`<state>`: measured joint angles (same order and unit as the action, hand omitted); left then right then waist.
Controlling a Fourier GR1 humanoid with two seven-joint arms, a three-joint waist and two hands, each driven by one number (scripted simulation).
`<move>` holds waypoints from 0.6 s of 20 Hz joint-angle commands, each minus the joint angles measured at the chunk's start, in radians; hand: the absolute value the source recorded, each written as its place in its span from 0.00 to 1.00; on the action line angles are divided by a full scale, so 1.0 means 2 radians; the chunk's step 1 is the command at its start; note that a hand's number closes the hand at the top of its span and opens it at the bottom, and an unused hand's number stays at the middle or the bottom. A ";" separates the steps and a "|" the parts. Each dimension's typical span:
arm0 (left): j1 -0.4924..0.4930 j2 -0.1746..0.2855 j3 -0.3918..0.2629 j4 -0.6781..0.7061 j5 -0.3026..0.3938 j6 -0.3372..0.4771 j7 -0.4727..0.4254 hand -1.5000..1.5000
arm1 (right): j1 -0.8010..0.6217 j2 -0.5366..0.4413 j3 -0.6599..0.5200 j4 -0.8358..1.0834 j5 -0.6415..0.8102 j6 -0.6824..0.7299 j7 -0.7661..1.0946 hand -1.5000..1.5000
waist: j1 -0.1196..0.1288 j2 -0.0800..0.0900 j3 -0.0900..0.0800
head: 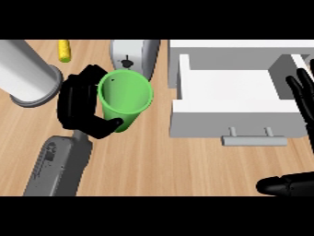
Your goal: Pick up the cup, place it into the drawer and close the drawer
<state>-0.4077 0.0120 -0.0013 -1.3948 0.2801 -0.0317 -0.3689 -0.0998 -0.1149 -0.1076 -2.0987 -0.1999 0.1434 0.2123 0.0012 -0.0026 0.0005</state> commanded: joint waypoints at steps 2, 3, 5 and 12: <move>-0.089 0.004 0.006 -0.015 -0.006 0.051 0.079 1.00 | 0.004 0.000 0.001 0.005 0.009 0.002 -0.011 0.00 | -0.003 0.001 0.000; -0.098 -0.006 -0.015 0.000 -0.009 0.072 0.069 1.00 | 0.020 -0.001 -0.002 0.013 0.007 0.016 -0.036 0.00 | -0.004 0.001 0.000; -0.134 -0.006 -0.004 0.013 -0.017 0.076 0.088 1.00 | 0.012 0.010 0.014 0.010 0.027 -0.001 -0.024 0.00 | -0.004 0.001 0.000; -0.209 -0.006 -0.018 0.042 -0.053 0.117 0.132 1.00 | 0.025 0.012 0.016 0.004 0.023 0.004 -0.028 0.00 | -0.005 0.001 0.000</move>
<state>-0.7338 0.0044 -0.0327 -1.3378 0.2072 0.1652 -0.1647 -0.0830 -0.0995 -0.0865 -2.0664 -0.1597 0.1496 0.1615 -0.0072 0.0001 0.0003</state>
